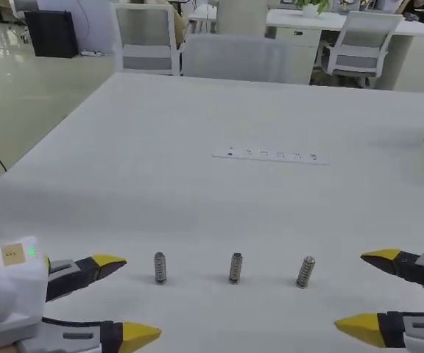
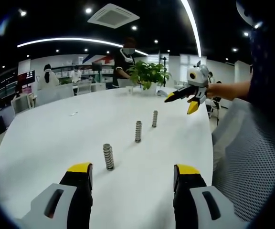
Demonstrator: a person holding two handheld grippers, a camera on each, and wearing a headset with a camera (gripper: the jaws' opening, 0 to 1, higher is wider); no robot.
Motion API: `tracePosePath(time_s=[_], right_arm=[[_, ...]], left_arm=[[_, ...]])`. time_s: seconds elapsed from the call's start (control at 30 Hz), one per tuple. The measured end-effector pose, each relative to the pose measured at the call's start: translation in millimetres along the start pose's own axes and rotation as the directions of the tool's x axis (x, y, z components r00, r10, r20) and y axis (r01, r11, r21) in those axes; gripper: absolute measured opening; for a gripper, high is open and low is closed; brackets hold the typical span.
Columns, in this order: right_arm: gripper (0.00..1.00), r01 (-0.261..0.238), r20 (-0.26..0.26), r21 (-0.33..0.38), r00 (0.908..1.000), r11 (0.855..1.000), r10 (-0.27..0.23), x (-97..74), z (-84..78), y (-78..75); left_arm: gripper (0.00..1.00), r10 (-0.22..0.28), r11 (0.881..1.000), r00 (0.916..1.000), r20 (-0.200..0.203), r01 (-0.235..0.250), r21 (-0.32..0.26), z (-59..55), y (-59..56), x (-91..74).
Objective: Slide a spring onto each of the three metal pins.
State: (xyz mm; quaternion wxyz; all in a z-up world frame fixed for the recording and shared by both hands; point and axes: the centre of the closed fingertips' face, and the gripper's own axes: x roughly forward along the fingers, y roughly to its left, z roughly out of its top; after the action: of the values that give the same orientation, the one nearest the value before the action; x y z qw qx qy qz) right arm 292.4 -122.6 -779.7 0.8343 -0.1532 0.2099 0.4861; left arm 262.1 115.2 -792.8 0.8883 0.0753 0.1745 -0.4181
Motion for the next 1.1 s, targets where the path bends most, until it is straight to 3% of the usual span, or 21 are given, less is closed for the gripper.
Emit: tracePosePath(time_s=[0.5,1.1], right_arm=[[0.77,0.007,0.014,0.008,0.9999,1.0,-0.007,6.3,5.2,-5.6],[0.78,0.018,0.024,0.01,0.9996,1.0,-0.018,14.4,12.6,-15.2]], left_arm=[[0.74,0.03,0.999,0.9993,0.023,-0.03,-0.027,3.0,14.9,-0.1],[0.76,0.038,0.999,0.999,0.022,-0.038,-0.025,6.9,18.9,4.3]])
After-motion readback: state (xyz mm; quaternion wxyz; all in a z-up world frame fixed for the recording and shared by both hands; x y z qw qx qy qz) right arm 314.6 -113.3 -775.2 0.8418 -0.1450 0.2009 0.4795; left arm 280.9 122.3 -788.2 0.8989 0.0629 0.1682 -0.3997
